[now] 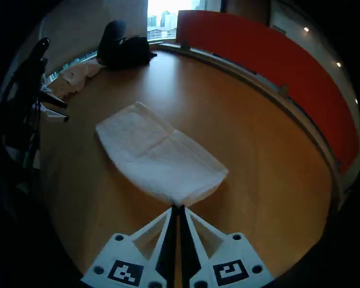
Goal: Fold towel
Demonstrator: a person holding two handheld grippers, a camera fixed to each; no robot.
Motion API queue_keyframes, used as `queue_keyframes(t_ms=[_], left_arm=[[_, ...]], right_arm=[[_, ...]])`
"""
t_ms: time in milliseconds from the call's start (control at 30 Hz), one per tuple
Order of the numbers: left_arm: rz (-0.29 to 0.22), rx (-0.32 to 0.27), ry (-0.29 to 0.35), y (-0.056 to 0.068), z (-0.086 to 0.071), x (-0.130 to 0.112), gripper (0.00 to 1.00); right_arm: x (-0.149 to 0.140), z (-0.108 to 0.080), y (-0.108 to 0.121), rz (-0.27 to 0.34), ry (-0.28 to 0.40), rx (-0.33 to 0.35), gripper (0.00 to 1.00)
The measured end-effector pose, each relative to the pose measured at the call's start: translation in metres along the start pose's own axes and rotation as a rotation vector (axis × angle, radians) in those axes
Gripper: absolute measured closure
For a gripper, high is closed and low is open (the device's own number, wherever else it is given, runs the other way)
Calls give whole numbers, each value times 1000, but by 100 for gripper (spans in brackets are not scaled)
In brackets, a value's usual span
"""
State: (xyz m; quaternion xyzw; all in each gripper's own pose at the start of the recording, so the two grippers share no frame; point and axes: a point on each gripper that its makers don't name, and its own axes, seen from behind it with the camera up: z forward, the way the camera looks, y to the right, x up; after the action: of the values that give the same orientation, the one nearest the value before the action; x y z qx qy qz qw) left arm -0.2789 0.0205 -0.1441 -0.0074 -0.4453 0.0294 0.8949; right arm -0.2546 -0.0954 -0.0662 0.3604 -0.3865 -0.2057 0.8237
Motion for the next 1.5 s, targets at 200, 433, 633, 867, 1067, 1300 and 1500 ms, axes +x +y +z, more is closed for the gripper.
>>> queue_keyframes(t_ms=[200,433,633,867,1067,1300,1500], left_arm=[[-5,2,5,-1,-3,1,6],[-10,-1,14,-1,-8,3,6],[-12,-4,21,-1,-11,5,6],[-22,-9,23,1,-12,6,6],[-32,-12,30,1,-17,7,6],[-59,-14,49,-1,-31,8,6],[-85,4,66,-12,-46,4,6]], right_arm=[[12,-13,6,-26,17,-21,96],[20,-28,14,-36,34,-40,97],[25,-38,22,-52,42,-54,97],[32,-41,21,-67,49,-51,97],[48,-35,11,-87,66,-29,97],[81,-16,-17,-157,87,34,97],[112,10,-54,-254,89,114,97]])
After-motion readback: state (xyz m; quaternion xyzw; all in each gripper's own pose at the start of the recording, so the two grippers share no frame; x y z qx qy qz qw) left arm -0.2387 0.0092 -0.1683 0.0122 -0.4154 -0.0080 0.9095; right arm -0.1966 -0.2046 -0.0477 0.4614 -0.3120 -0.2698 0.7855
